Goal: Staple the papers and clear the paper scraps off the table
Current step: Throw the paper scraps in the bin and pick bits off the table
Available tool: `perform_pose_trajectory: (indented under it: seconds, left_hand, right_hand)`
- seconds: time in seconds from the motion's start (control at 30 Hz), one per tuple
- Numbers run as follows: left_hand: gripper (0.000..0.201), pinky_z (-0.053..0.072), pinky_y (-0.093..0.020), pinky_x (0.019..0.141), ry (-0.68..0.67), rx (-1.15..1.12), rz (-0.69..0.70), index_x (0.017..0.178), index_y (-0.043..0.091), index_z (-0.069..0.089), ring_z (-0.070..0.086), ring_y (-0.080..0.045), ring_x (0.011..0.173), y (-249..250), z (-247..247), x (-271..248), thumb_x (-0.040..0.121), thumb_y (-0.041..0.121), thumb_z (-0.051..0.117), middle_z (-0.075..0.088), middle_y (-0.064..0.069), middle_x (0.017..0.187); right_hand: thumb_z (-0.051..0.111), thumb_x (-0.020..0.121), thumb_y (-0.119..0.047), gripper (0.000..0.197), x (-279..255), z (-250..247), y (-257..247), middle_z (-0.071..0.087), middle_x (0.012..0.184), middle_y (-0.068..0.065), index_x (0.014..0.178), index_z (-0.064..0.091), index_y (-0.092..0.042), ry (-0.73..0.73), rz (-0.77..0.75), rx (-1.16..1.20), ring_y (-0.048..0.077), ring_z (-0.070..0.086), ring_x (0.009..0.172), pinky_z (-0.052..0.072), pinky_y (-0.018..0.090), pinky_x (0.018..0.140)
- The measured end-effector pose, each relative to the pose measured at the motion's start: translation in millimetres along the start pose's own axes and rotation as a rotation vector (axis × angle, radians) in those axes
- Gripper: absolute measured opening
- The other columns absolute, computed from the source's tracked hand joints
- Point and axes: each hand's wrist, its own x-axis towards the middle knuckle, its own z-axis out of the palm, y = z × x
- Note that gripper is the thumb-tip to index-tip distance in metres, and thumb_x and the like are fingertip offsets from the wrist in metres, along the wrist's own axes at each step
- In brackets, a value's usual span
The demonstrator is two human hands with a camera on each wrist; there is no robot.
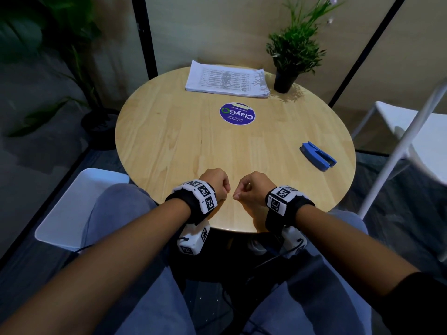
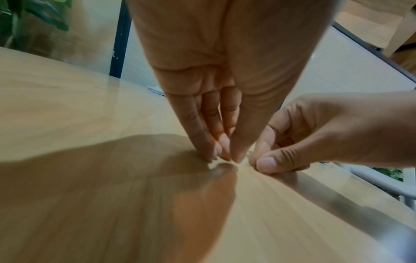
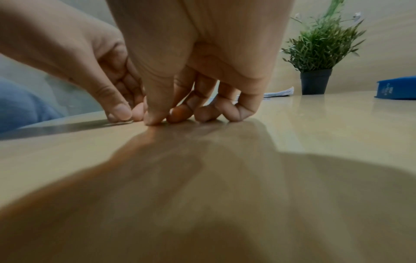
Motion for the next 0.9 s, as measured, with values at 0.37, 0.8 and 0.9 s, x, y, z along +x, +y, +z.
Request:
perform_pose_trajectory:
  seconds: [0.37, 0.8, 0.9]
  left_hand:
    - [0.013, 0.050, -0.030, 0.083, 0.010, 0.129, 0.070, 0.092, 0.011, 0.072, 0.064, -0.023, 0.097, 1.1, 1.4, 5.1, 0.080, 0.013, 0.070, 0.070, -0.007, 0.101]
    - [0.013, 0.044, -0.028, 0.075, -0.022, 0.134, 0.106, 0.091, 0.007, 0.072, 0.064, -0.026, 0.096, 11.6, 9.9, 20.4, 0.085, 0.017, 0.066, 0.071, -0.009, 0.099]
    - [0.015, 0.047, -0.029, 0.079, -0.032, 0.099, 0.102, 0.094, 0.008, 0.072, 0.064, -0.025, 0.097, 10.9, 10.4, 20.5, 0.086, 0.016, 0.064, 0.071, -0.010, 0.101]
  right_hand:
    - [0.060, 0.087, -0.016, 0.009, -4.7, -1.2, -1.1, 0.059, 0.086, -0.003, 0.090, 0.067, -0.010, -0.017, -0.063, -0.124, 0.012, 0.054, 0.082, 0.041, 0.022, 0.076]
    - [0.073, 0.079, -0.016, 0.002, 5.1, -18.9, 14.4, 0.067, 0.075, -0.005, 0.079, 0.071, -0.014, -0.003, -0.017, 0.000, -0.001, 0.058, 0.067, 0.044, 0.011, 0.065]
    - [0.077, 0.075, -0.012, 0.010, 7.0, -18.4, 11.5, 0.071, 0.077, -0.001, 0.083, 0.071, -0.013, -0.014, -0.028, 0.013, 0.007, 0.065, 0.072, 0.050, 0.018, 0.073]
